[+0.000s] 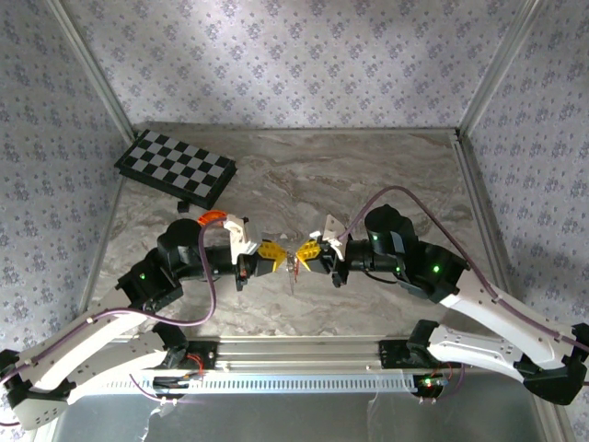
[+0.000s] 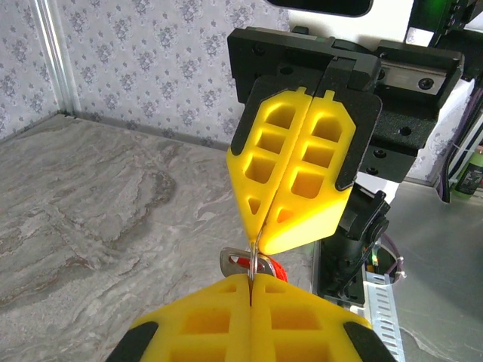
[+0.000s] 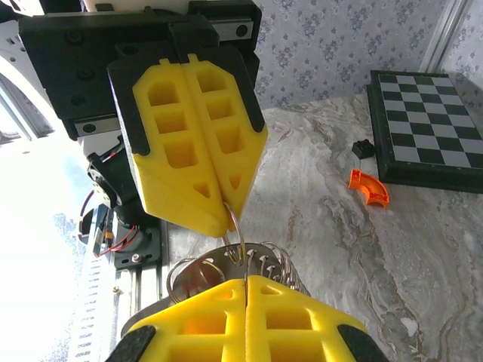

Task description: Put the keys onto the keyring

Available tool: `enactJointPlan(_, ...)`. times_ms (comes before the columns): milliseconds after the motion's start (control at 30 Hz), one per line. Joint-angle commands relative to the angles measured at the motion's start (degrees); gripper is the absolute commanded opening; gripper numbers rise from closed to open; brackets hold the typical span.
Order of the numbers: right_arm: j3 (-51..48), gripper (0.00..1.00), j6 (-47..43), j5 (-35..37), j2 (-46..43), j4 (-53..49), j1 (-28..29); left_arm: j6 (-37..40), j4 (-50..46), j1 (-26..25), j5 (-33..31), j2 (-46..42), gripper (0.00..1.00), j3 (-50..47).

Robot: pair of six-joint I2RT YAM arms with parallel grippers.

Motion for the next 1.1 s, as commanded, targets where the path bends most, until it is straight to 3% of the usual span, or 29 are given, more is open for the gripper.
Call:
enactJointPlan(0, 2.10, 0.00, -0.41, -0.46, 0.09, 0.72, 0.44, 0.89, 2.01, -0.39, 1.52, 0.24, 0.00, 2.65)
enactJointPlan(1067, 2.05, 0.00, 0.11, 0.50, -0.49, 0.90, -0.18, 1.25, 1.18, -0.74, 1.02, -0.48, 0.00, 2.67)
